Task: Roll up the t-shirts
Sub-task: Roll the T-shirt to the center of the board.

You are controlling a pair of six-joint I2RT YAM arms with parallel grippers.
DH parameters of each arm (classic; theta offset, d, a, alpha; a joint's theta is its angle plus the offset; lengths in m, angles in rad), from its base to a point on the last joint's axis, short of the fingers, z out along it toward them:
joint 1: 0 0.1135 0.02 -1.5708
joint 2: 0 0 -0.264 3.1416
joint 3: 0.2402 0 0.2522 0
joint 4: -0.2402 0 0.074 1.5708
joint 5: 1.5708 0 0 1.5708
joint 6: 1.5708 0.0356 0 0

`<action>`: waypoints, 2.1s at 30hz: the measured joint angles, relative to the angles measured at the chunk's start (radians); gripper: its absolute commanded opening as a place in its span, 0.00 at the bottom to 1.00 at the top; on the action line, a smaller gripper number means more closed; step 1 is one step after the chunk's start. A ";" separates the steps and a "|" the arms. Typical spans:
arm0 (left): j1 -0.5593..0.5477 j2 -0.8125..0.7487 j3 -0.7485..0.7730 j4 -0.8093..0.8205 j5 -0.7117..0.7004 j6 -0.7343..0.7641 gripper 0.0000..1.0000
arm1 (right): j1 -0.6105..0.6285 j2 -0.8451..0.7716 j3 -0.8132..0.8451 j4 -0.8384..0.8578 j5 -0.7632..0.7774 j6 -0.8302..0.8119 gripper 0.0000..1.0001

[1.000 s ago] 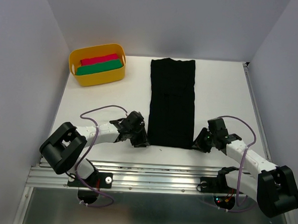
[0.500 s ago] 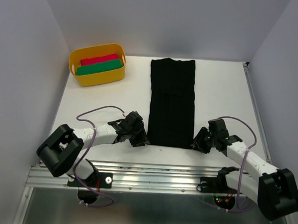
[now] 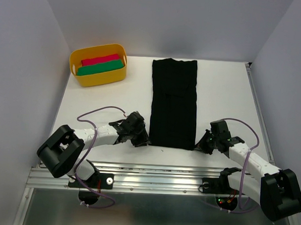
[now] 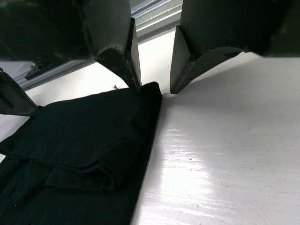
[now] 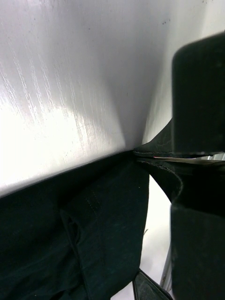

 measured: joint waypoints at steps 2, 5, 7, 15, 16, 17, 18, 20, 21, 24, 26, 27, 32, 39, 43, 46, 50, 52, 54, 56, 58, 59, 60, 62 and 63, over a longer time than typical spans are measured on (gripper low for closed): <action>0.000 0.001 0.000 0.005 -0.002 -0.001 0.40 | 0.000 0.000 0.000 0.000 0.000 0.000 0.01; 0.000 0.010 0.000 0.016 -0.001 -0.002 0.40 | 0.000 0.000 0.000 0.000 0.001 0.000 0.01; 0.000 0.021 0.000 0.031 0.002 -0.005 0.39 | 0.000 0.000 0.000 0.000 0.000 0.001 0.01; 0.000 0.038 -0.003 0.066 0.013 -0.011 0.31 | 0.000 0.000 0.000 0.000 0.001 0.003 0.01; 0.000 0.042 -0.003 0.069 0.013 -0.012 0.27 | 0.000 0.000 0.000 0.000 0.001 0.003 0.01; 0.000 0.046 -0.003 0.072 0.014 -0.013 0.22 | 0.000 0.001 0.000 0.000 0.001 0.003 0.01; 0.000 0.051 -0.003 0.077 0.017 -0.013 0.14 | 0.000 0.002 0.000 0.000 0.001 0.003 0.01; 0.000 0.059 -0.003 0.083 0.023 -0.016 0.04 | 0.000 0.003 0.000 0.001 0.001 0.003 0.05; 0.000 0.060 -0.003 0.087 0.024 -0.017 0.00 | 0.000 0.003 0.000 0.000 0.001 0.003 0.13; 0.000 0.061 -0.003 0.088 0.026 -0.018 0.00 | 0.000 0.003 0.000 -0.001 0.005 0.006 0.28; 0.000 0.061 -0.003 0.088 0.026 -0.018 0.00 | 0.000 0.003 0.001 0.000 0.004 0.010 0.33; 0.000 0.061 -0.003 0.088 0.026 -0.018 0.00 | 0.000 0.003 0.003 0.001 0.004 0.013 0.35; 0.000 0.061 -0.003 0.088 0.026 -0.018 0.00 | 0.000 0.002 0.005 0.005 0.001 0.017 0.27; 0.000 0.061 0.002 0.079 0.026 -0.010 0.00 | 0.000 0.003 0.002 -0.005 0.013 0.023 0.01; 0.000 0.061 0.014 0.061 0.026 -0.004 0.00 | 0.000 0.000 0.003 -0.010 0.022 0.025 0.01; 0.000 0.061 0.029 0.037 0.029 0.001 0.00 | 0.000 -0.002 0.011 -0.026 0.032 0.025 0.01; 0.001 0.060 0.052 0.015 0.033 0.010 0.00 | 0.000 -0.003 0.026 -0.046 0.043 0.025 0.01; 0.006 0.060 0.064 0.004 0.036 0.016 0.00 | 0.000 -0.007 0.037 -0.061 0.051 0.025 0.01; 0.012 0.060 0.073 -0.005 0.041 0.021 0.00 | 0.000 -0.015 0.048 -0.074 0.057 0.025 0.01; 0.021 0.060 0.077 -0.008 0.050 0.026 0.00 | 0.000 -0.022 0.059 -0.084 0.061 0.025 0.01; 0.029 0.060 0.079 -0.011 0.058 0.031 0.00 | 0.000 -0.025 0.068 -0.089 0.063 0.025 0.01; 0.034 0.060 0.080 -0.011 0.062 0.034 0.00 | 0.000 -0.026 0.074 -0.093 0.064 0.025 0.01; 0.038 0.060 0.082 -0.013 0.066 0.035 0.00 | 0.000 -0.027 0.079 -0.097 0.065 0.025 0.01; 0.045 0.060 0.087 -0.015 0.074 0.040 0.00 | 0.000 -0.028 0.090 -0.102 0.067 0.025 0.01; 0.050 0.060 0.092 -0.020 0.078 0.044 0.00 | 0.000 -0.028 0.093 -0.103 0.069 0.025 0.01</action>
